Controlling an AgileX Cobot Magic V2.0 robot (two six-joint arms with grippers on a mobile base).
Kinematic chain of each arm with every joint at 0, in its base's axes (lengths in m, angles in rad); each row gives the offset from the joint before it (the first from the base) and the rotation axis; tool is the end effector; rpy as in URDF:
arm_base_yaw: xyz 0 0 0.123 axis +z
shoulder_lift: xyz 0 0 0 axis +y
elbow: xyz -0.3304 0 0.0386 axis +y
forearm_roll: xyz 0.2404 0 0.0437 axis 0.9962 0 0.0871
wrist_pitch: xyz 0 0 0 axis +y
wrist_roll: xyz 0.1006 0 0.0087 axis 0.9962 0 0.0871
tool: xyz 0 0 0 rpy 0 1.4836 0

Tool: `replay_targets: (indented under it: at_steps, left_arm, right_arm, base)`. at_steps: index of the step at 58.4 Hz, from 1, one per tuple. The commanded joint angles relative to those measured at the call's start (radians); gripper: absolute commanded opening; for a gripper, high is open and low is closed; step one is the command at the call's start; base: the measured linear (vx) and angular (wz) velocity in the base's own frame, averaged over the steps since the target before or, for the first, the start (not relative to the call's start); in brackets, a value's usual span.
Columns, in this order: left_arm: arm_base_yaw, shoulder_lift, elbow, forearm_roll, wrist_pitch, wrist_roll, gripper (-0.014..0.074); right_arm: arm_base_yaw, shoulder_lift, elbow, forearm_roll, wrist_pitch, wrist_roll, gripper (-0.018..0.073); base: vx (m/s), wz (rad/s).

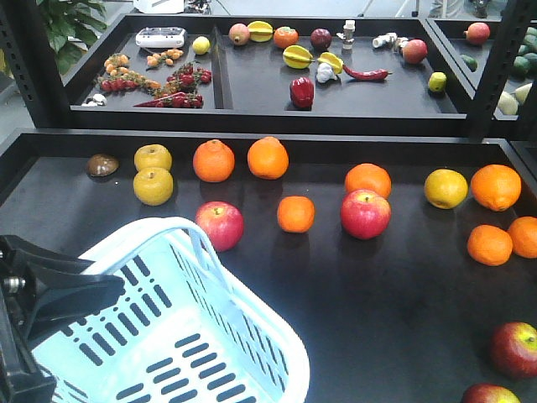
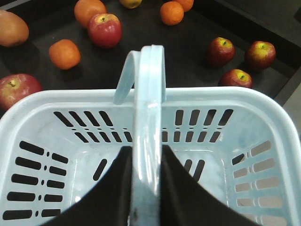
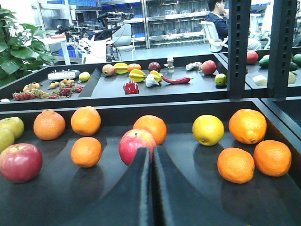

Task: Pick three apples into basket with both arms
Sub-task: 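Drive up to the fruit table edge and stop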

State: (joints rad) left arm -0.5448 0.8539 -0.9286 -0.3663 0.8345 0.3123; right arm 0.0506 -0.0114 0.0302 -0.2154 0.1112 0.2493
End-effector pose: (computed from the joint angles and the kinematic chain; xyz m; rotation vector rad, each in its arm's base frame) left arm 0.0944 -0.0885 0.4009 0.8110 2.0887 -0.5632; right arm 0.0113 -0.0018 0.1928 0.0059 1.6112 0.0473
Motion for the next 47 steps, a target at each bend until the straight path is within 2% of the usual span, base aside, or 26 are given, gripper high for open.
replay_targets:
  at_steps: [1,47]
  left_arm:
    - [-0.005,-0.013,-0.03,-0.031,-0.086,-0.009,-0.0006]
    - [-0.005,-0.012,-0.03,-0.031,-0.086,-0.009,-0.0006]
  right_arm:
    - [-0.004,-0.012,0.011,-0.012,-0.072,-0.002,-0.0006]
    - [-0.004,-0.012,0.011,-0.012,-0.072,-0.002,-0.0006]
  base:
    - [0.0,0.0]
    - [0.0,0.0]
